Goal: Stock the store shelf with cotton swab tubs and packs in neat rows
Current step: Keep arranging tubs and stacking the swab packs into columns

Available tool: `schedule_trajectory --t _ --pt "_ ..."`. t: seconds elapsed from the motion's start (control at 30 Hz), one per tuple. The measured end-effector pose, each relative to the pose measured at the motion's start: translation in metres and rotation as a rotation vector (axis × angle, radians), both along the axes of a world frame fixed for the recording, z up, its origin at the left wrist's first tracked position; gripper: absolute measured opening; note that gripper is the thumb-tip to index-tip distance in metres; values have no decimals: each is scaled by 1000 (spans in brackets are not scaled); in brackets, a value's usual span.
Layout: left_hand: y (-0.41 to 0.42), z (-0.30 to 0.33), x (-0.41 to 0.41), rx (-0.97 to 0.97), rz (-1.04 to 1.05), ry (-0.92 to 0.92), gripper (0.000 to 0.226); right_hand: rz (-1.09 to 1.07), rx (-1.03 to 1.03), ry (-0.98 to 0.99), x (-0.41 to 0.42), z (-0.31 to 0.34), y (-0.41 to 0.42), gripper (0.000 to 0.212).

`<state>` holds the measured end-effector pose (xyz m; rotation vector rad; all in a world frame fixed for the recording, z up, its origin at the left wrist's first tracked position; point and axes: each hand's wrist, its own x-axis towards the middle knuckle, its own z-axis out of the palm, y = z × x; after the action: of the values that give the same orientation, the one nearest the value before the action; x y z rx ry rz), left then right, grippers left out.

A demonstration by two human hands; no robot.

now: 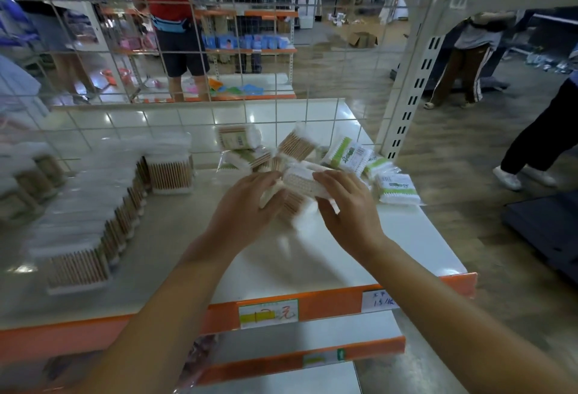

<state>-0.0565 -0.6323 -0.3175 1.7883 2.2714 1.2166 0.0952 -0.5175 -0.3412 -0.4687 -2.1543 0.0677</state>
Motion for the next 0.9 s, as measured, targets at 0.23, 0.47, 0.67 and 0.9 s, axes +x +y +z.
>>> schedule_trajectory --t 0.23,0.47,0.67,0.9 --pt "-20 4 20 26 -163 -689 41 104 35 123 12 -8 -28 39" --pt "-29 7 31 74 -237 -1208 29 172 140 252 11 -8 -34 34" --pt "-33 2 38 100 -233 -1273 41 128 46 267 13 -7 -37 48" --pt "-31 -9 44 200 -143 -1285 41 411 -918 308 18 0 -65 62"
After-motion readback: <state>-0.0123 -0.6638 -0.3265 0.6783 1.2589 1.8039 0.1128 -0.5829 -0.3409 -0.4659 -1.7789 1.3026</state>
